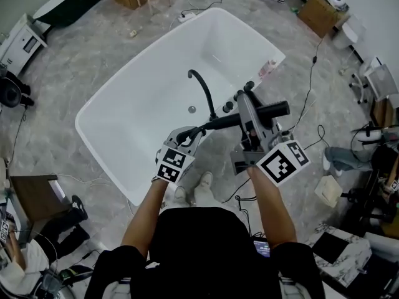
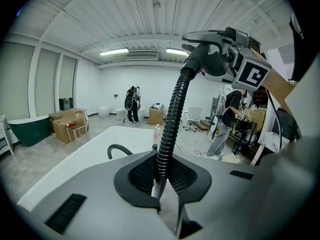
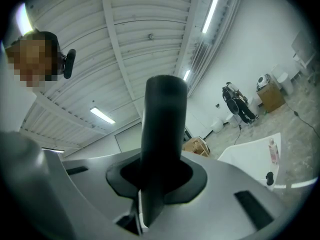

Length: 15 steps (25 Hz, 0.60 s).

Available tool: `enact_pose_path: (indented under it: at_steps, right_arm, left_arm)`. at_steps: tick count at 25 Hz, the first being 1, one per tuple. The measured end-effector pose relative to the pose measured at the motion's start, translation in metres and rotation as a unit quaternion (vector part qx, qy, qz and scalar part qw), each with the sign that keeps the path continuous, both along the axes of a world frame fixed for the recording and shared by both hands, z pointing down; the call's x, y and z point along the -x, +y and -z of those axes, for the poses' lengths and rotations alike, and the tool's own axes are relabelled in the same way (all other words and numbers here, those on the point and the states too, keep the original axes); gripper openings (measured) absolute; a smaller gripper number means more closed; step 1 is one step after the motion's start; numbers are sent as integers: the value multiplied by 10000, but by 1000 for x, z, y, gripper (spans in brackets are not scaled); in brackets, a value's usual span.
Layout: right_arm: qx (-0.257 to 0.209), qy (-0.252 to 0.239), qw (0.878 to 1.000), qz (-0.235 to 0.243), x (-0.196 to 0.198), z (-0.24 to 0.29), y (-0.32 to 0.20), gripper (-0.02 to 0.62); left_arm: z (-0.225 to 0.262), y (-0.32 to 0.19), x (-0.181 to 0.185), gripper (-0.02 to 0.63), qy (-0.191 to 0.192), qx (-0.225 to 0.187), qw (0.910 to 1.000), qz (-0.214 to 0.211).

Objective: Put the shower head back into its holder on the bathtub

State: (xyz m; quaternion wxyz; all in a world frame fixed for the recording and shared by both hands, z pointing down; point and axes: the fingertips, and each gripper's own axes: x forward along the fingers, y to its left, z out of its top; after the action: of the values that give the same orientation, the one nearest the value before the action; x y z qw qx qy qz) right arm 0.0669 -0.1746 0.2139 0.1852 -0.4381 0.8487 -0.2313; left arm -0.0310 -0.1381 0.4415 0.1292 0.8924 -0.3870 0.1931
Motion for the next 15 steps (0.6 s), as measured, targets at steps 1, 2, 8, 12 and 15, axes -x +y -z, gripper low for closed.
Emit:
enact_pose_path:
  at_steps: [1, 2, 8, 12, 15]
  right_arm:
    - [42, 24, 10000, 1, -2, -4, -2, 75]
    - [83, 45, 10000, 2, -3, -9, -4, 74]
    - [295, 111, 9995, 21, -11, -36, -19, 74]
    - [414, 203, 9989, -18, -14, -55, -32, 75]
    - [488, 397, 9980, -54, -16, -72, -41, 74]
  left_arm:
    - [-5, 0, -2, 43, -15, 43, 10000, 5]
    - [-10, -1, -4, 43, -24, 89, 10000, 15]
    - [-37, -9, -9, 147, -2, 379, 9992, 83]
    - [-54, -12, -6, 167, 8, 542, 9985, 104]
    - [-65, -14, -2, 167, 6, 669, 9977, 129]
